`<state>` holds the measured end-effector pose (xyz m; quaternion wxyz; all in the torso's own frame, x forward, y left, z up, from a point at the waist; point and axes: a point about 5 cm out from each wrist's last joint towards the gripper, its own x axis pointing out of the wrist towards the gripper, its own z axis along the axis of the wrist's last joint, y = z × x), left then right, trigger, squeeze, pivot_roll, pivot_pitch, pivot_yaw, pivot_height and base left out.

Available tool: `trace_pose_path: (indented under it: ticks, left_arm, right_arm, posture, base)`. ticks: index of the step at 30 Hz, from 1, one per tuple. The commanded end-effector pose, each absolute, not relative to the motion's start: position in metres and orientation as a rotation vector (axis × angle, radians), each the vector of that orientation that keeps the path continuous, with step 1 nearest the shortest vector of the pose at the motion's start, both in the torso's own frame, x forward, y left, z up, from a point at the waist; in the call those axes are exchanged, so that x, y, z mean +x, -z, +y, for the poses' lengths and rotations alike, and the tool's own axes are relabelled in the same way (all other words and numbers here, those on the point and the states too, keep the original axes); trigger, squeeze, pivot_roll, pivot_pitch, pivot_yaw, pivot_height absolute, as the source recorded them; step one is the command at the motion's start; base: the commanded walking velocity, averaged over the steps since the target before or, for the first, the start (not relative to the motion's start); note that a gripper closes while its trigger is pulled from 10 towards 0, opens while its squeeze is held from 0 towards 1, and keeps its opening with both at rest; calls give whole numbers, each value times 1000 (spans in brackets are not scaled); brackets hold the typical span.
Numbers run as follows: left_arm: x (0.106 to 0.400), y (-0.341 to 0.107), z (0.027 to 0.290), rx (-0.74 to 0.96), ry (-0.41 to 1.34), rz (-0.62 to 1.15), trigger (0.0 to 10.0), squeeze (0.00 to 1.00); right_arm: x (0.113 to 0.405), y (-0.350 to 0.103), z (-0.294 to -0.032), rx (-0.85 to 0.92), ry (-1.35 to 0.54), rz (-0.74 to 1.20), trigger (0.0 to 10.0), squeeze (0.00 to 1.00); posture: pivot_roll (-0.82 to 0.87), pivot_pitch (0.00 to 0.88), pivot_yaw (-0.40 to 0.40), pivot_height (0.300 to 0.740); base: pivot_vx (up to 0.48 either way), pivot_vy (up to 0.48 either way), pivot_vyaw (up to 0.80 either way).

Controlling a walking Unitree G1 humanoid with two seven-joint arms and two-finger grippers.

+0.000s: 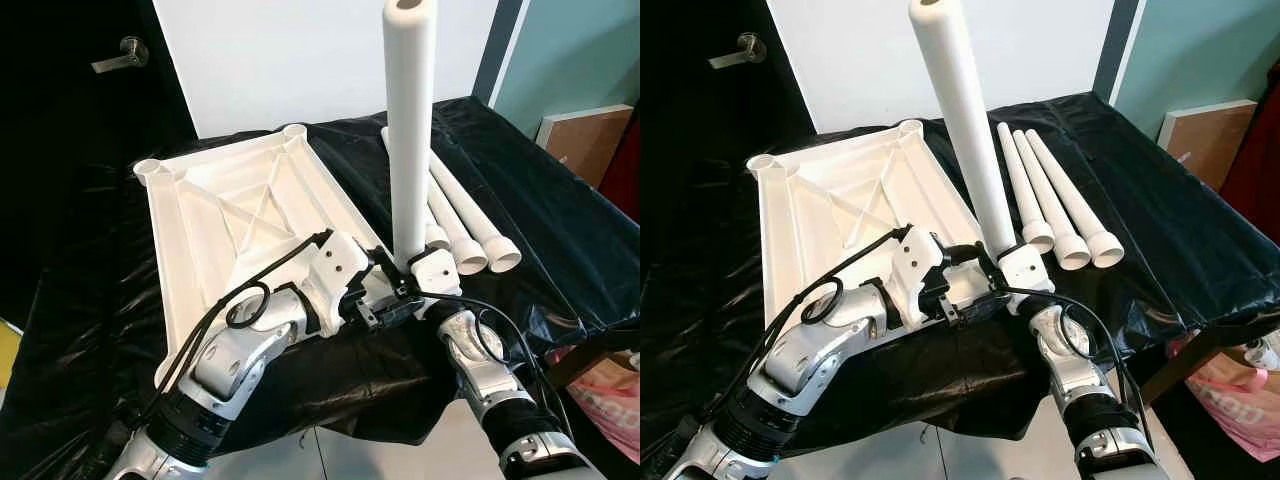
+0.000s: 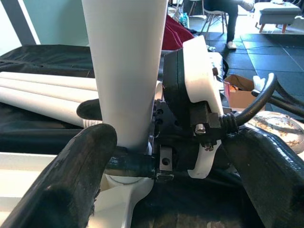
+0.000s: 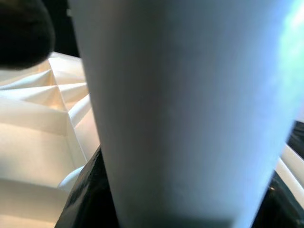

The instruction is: Building children table

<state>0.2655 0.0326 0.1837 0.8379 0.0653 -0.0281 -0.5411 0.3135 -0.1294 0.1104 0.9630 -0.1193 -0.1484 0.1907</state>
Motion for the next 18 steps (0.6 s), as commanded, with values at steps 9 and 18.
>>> trace_pose_path:
  ticks: [9, 18]
  left_arm:
    - [265, -185, 37, 145, 1153, -54, 10000, 0]
    - [265, -187, 37, 150, 1155, -54, 10000, 0]
  right_arm:
    - [303, -73, -142, -102, -320, -122, 10000, 0]
    - [302, -66, -134, -45, -345, -82, 10000, 0]
  posture:
    - [-159, 49, 37, 740]
    - [-156, 45, 41, 740]
  base:
    - [0, 0, 0]
    - [0, 0, 0]
